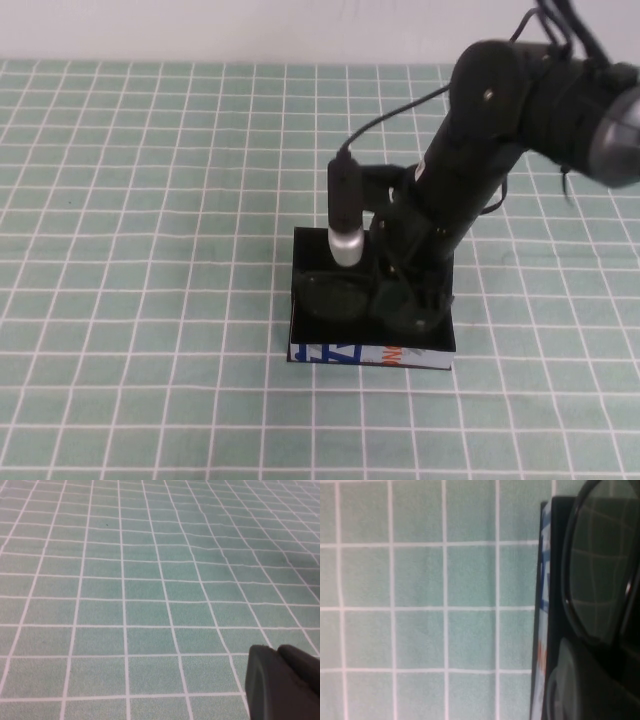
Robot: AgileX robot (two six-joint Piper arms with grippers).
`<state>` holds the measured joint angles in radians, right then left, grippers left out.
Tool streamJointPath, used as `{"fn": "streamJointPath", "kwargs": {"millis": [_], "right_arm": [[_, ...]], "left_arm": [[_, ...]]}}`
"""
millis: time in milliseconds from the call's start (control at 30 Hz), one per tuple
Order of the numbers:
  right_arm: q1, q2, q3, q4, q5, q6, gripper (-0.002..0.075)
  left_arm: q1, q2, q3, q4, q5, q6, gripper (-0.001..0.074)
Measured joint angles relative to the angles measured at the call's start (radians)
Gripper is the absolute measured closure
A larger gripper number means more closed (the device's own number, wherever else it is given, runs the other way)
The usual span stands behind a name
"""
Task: Return glasses to glasses case
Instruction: Place the glasses in the glasses case
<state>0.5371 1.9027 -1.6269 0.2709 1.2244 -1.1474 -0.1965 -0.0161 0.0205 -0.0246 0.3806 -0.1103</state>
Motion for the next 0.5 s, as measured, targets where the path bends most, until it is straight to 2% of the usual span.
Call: {"fn": "streamJointPath", "kwargs": {"millis": [500], "right_arm": [[0.0,0.08,-0.006,-0.076,-0.002,0.006,0.068]], "left_arm": [[0.0,0.0,0.0,0.0,-0.001,0.0,0.0737]]}}
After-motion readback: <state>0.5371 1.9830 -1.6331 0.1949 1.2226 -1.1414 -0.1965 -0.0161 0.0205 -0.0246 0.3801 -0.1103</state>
